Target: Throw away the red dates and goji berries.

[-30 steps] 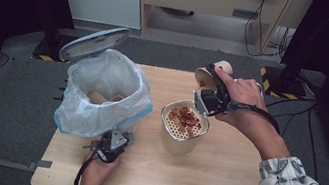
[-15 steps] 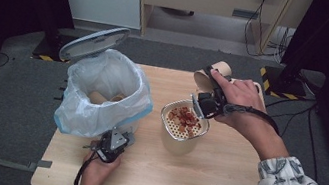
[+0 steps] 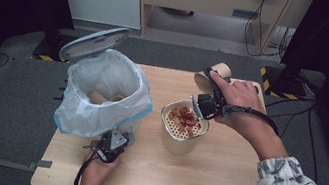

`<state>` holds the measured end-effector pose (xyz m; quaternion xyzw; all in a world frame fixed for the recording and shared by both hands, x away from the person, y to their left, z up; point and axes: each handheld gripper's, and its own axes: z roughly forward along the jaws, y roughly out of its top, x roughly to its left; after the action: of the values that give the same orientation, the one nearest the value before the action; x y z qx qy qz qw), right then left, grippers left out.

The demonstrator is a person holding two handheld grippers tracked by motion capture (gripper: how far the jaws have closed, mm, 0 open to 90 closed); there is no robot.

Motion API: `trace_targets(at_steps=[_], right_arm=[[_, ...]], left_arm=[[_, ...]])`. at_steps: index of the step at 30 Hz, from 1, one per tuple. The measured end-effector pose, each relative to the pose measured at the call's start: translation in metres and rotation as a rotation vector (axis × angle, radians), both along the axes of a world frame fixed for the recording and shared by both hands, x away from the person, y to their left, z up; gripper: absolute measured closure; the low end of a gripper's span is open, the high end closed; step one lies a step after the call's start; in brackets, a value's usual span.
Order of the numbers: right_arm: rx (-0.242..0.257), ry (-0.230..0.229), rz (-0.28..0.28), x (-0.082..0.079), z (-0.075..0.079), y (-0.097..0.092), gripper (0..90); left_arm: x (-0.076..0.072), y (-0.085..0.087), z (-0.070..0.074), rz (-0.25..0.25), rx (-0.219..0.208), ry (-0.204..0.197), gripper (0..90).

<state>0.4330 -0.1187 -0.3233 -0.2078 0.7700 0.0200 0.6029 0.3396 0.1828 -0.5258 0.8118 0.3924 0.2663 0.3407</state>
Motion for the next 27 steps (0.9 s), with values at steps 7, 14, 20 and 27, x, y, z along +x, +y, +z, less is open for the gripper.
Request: trace_targets(at_steps=[7,14,20,27], right_arm=[[0.033,0.011,0.004,0.0010,0.0000,-0.0011,34.6],[0.010,0.004,0.006,0.0008,-0.0009,-0.0008,34.6],[-0.002,-0.006,-0.006,-0.0004,-0.0018,-0.0014,34.6],[0.008,0.002,0.004,0.0003,-0.0020,-0.0009,34.6]], left_arm=[[0.0000,0.0000,0.0000,0.000,0.000,0.000,89.1],[0.0000,0.0000,0.0000,0.000,0.000,0.000,89.1],[0.0000,0.0000,0.0000,0.000,0.000,0.000,89.1],[0.0000,0.0001,0.0000,0.000,0.000,0.000,89.1]])
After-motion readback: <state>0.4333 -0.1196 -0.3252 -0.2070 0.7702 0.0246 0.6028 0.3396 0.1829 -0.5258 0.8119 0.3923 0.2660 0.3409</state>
